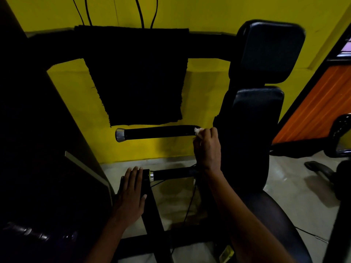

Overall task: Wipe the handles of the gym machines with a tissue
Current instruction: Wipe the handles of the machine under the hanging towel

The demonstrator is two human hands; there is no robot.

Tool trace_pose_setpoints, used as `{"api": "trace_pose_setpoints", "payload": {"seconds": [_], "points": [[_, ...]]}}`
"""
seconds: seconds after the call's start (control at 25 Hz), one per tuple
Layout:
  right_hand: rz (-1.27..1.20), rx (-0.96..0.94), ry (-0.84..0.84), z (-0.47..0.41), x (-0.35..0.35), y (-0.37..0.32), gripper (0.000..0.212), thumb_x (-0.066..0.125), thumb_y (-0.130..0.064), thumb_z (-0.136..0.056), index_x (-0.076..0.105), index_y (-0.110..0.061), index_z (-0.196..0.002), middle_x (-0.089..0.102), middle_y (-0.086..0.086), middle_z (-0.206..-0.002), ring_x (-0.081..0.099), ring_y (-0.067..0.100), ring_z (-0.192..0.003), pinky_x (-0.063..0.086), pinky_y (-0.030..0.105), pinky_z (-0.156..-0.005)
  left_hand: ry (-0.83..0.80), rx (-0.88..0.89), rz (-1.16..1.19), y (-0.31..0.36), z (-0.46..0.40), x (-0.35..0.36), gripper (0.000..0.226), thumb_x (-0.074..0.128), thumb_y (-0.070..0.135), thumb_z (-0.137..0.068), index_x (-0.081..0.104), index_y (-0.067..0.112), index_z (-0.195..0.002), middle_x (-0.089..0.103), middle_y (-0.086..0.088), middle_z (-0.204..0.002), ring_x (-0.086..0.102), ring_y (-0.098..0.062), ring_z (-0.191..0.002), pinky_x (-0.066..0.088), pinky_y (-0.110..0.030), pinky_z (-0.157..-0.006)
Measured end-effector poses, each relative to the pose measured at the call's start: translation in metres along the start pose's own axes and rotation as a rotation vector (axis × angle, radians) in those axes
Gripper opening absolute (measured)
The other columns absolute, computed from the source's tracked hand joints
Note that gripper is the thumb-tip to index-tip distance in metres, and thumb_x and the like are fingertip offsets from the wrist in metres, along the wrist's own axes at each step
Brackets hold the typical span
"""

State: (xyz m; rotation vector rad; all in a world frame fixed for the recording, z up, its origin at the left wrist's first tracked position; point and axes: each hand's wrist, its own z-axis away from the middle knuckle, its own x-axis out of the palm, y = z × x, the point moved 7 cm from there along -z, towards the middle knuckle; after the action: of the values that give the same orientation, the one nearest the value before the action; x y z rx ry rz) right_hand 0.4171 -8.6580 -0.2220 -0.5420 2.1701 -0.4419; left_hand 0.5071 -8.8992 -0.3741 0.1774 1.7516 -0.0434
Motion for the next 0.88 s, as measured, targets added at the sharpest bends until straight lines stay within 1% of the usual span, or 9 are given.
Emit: {"api": "trace_pose_setpoints", "payload": {"seconds": [0.12, 0.2, 0.36, 0.44, 0.56, 0.64, 0.68, 0.8, 0.88], "points": [[-0.058, 0.19, -0.025, 0.021, -0.001, 0.019, 0.019, 0.066, -0.01, -0.084, 0.057, 0.003, -0.094, 0.054, 0.017, -0.097, 0.054, 0.028, -0.075, 0.045, 0.034, -0.061, 0.005, 0.008, 0.002, 0.001, 0.0, -0.001, 0.078, 0.035, 0.041, -0.084, 0.017, 0.004, -0.151, 0.02, -0.015, -0.157, 0.016, -0.034, -0.144, 0.017, -0.046, -0.114], [-0.082, 0.304, -0.047, 0.037, 0.002, 0.029, 0.018, 0.062, -0.013, -0.087, 0.058, 0.003, -0.095, 0.055, 0.016, -0.097, 0.054, 0.024, -0.077, 0.046, 0.033, -0.065, 0.014, 0.004, 0.013, 0.002, 0.0, -0.002, 0.078, 0.035, 0.04, -0.083, 0.018, 0.004, -0.15, 0.021, -0.016, -0.156, 0.017, -0.035, -0.144, 0.015, -0.045, -0.114], [-0.163, 0.526, -0.027, 0.072, 0.009, 0.048, 0.015, 0.057, -0.013, -0.089, 0.059, 0.001, -0.084, 0.061, 0.017, -0.086, 0.056, 0.023, -0.073, 0.04, 0.028, -0.06, 0.031, 0.021, 0.035, 0.004, 0.0, -0.004, 0.077, 0.036, 0.038, -0.082, 0.021, 0.002, -0.149, 0.023, -0.017, -0.155, 0.018, -0.036, -0.143, 0.015, -0.045, -0.114], [-0.198, 0.651, -0.026, 0.088, 0.012, 0.057, 0.015, 0.056, -0.012, -0.088, 0.06, 0.001, -0.084, 0.063, 0.017, -0.085, 0.057, 0.022, -0.072, 0.039, 0.026, -0.059, 0.034, 0.023, 0.034, 0.004, 0.0, -0.004, 0.077, 0.036, 0.039, -0.082, 0.022, 0.002, -0.149, 0.024, -0.017, -0.155, 0.018, -0.036, -0.143, 0.015, -0.044, -0.114], [-0.257, 0.848, -0.067, 0.106, 0.023, 0.071, 0.017, 0.055, -0.015, -0.089, 0.062, 0.0, -0.092, 0.065, 0.017, -0.09, 0.062, 0.024, -0.078, 0.046, 0.029, -0.063, 0.042, 0.025, 0.04, 0.003, -0.001, -0.005, 0.078, 0.036, 0.039, -0.082, 0.021, 0.002, -0.149, 0.024, -0.017, -0.155, 0.018, -0.036, -0.143, 0.013, -0.043, -0.114], [-0.314, 0.925, -0.08, 0.111, 0.028, 0.074, 0.018, 0.053, -0.017, -0.091, 0.061, -0.003, -0.1, 0.066, 0.017, -0.099, 0.063, 0.027, -0.088, 0.052, 0.035, -0.074, 0.044, 0.029, 0.043, 0.003, 0.0, -0.006, 0.078, 0.036, 0.039, -0.083, 0.019, 0.003, -0.15, 0.023, -0.016, -0.155, 0.018, -0.035, -0.143, 0.014, -0.043, -0.114], [-0.333, 0.958, -0.066, 0.11, 0.028, 0.073, 0.02, 0.052, -0.016, -0.092, 0.06, -0.002, -0.104, 0.065, 0.017, -0.103, 0.062, 0.029, -0.093, 0.05, 0.033, -0.077, 0.043, 0.029, 0.042, 0.003, 0.001, -0.006, 0.078, 0.036, 0.039, -0.083, 0.019, 0.003, -0.15, 0.023, -0.016, -0.155, 0.018, -0.035, -0.144, 0.015, -0.044, -0.114], [-0.351, 0.981, 0.051, 0.097, 0.021, 0.065, 0.026, 0.051, -0.017, -0.095, 0.061, 0.004, -0.108, 0.064, 0.018, -0.103, 0.061, 0.031, -0.098, 0.042, 0.026, -0.074, 0.033, 0.023, 0.04, 0.002, 0.0, -0.004, 0.078, 0.037, 0.039, -0.083, 0.017, 0.004, -0.15, 0.023, -0.015, -0.155, 0.018, -0.035, -0.143, 0.019, -0.045, -0.113], [-0.361, 0.922, 0.114, 0.079, 0.017, 0.06, 0.025, 0.053, -0.016, -0.092, 0.063, 0.003, -0.104, 0.063, 0.018, -0.103, 0.061, 0.032, -0.097, 0.049, 0.034, -0.077, 0.025, 0.013, 0.039, 0.001, 0.0, -0.003, 0.079, 0.04, 0.039, -0.083, 0.016, 0.005, -0.151, 0.023, -0.015, -0.155, 0.019, -0.035, -0.143, 0.021, -0.046, -0.113]]}}
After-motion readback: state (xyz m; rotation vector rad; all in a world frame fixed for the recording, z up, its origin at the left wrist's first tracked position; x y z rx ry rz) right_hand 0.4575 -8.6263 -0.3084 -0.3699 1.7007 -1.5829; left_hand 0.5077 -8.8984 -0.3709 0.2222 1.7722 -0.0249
